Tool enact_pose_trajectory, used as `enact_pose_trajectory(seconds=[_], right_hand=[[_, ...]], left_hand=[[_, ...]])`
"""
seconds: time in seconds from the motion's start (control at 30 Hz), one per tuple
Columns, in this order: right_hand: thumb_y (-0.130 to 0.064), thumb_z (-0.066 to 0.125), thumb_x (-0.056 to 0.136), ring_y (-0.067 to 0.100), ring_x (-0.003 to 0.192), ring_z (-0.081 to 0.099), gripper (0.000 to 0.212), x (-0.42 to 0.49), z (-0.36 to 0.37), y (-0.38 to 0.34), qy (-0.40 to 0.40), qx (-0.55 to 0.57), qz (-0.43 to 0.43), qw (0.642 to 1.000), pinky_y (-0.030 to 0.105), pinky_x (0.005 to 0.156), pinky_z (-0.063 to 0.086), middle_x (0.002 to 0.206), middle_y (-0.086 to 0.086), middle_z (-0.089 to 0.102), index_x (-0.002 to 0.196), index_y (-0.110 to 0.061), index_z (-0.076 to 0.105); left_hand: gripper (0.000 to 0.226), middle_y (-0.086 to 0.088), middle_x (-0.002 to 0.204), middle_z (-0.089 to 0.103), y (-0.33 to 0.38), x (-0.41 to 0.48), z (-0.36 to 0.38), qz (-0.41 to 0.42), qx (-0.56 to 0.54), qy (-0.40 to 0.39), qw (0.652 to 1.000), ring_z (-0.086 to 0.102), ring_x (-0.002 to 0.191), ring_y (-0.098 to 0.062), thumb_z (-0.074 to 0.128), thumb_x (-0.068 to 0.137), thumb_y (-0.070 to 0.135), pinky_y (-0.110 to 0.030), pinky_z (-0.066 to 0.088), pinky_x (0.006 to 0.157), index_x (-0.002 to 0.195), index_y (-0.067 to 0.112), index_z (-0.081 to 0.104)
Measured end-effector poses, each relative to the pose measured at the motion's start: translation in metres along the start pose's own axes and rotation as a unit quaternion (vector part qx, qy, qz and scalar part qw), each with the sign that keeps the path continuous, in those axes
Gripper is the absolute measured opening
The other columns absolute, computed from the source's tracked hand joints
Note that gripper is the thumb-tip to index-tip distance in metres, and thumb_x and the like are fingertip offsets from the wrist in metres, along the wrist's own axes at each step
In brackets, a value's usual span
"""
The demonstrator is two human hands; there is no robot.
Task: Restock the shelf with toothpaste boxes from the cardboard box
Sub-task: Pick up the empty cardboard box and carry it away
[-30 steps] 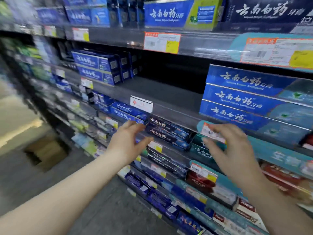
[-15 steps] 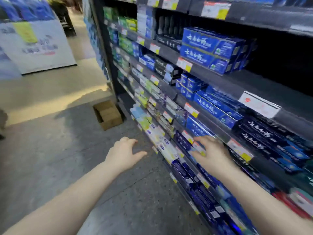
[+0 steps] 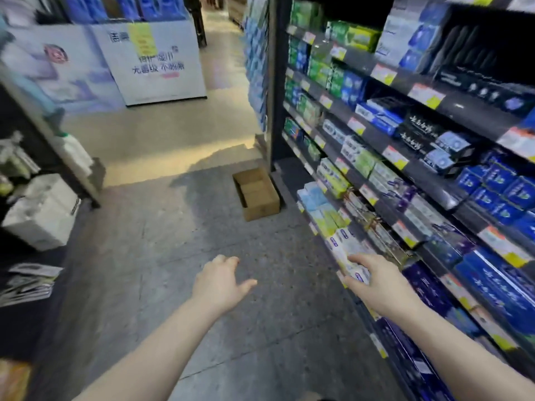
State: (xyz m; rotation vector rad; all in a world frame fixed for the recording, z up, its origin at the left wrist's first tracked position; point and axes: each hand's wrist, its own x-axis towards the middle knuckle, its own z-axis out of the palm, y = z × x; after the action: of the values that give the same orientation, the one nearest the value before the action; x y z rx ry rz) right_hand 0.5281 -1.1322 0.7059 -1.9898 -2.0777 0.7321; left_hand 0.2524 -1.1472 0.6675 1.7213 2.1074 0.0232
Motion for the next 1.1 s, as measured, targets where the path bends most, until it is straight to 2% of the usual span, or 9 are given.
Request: enact_pose_trajectory(seconds=[0.23, 0.33, 0.6, 0.87, 1.1], right_hand=[[-0.041, 0.059, 0.083, 0.017, 0.122, 0.047, 0.050, 0.113, 0.031, -0.056, -0.040, -0.016, -0.030, 0.999, 0.032, 0.101, 0.037, 0.134, -0.002, 0.051, 0.128, -0.024, 0.048], [-0.038, 0.061, 0.082, 0.018, 0.119, 0.049, 0.049, 0.180, 0.047, -0.083, -0.056, 0.010, -0.045, 0.997, 0.029, 0.099, 0.039, 0.130, 0.001, 0.052, 0.127, -0.022, 0.050], [-0.045, 0.058, 0.081, 0.020, 0.118, 0.048, 0.049, 0.356, 0.049, -0.152, -0.091, 0.005, -0.059, 0.994, 0.036, 0.099, 0.042, 0.130, -0.002, 0.052, 0.126, -0.028, 0.049], [-0.045, 0.057, 0.081, 0.020, 0.117, 0.049, 0.051, 0.474, 0.061, -0.202, -0.125, -0.005, -0.031, 0.992, 0.039, 0.099, 0.042, 0.129, -0.001, 0.052, 0.127, -0.027, 0.048], [-0.045, 0.056, 0.082, 0.017, 0.119, 0.048, 0.048, 0.577, 0.087, -0.260, -0.112, 0.011, 0.045, 0.993, 0.037, 0.099, 0.043, 0.132, -0.004, 0.050, 0.127, -0.029, 0.047]], left_hand=[[0.070, -0.009, 0.137, 0.044, -0.053, 0.089, -0.024, -0.039, 0.005, -0.006, 0.999, 0.041, 0.126, -0.030, 0.049, 0.079, 0.060, -0.039, 0.038, 0.104, 0.135, 0.019, 0.038], [0.068, -0.008, 0.137, 0.043, -0.070, 0.146, -0.047, -0.055, 0.026, -0.001, 0.998, 0.041, 0.126, -0.029, 0.048, 0.081, 0.060, -0.039, 0.038, 0.101, 0.135, 0.020, 0.037], [0.066, -0.006, 0.136, 0.046, -0.100, 0.299, -0.103, -0.064, 0.037, -0.038, 0.997, 0.042, 0.126, -0.026, 0.049, 0.081, 0.058, -0.035, 0.037, 0.101, 0.134, 0.020, 0.038], [0.070, -0.008, 0.139, 0.042, -0.141, 0.426, -0.136, -0.068, -0.006, -0.066, 0.995, 0.040, 0.128, -0.026, 0.051, 0.081, 0.056, -0.037, 0.036, 0.105, 0.137, 0.018, 0.034], [0.070, -0.009, 0.141, 0.039, -0.201, 0.568, -0.178, -0.019, 0.015, -0.099, 0.995, 0.039, 0.129, -0.028, 0.051, 0.083, 0.053, -0.036, 0.035, 0.106, 0.139, 0.016, 0.032]])
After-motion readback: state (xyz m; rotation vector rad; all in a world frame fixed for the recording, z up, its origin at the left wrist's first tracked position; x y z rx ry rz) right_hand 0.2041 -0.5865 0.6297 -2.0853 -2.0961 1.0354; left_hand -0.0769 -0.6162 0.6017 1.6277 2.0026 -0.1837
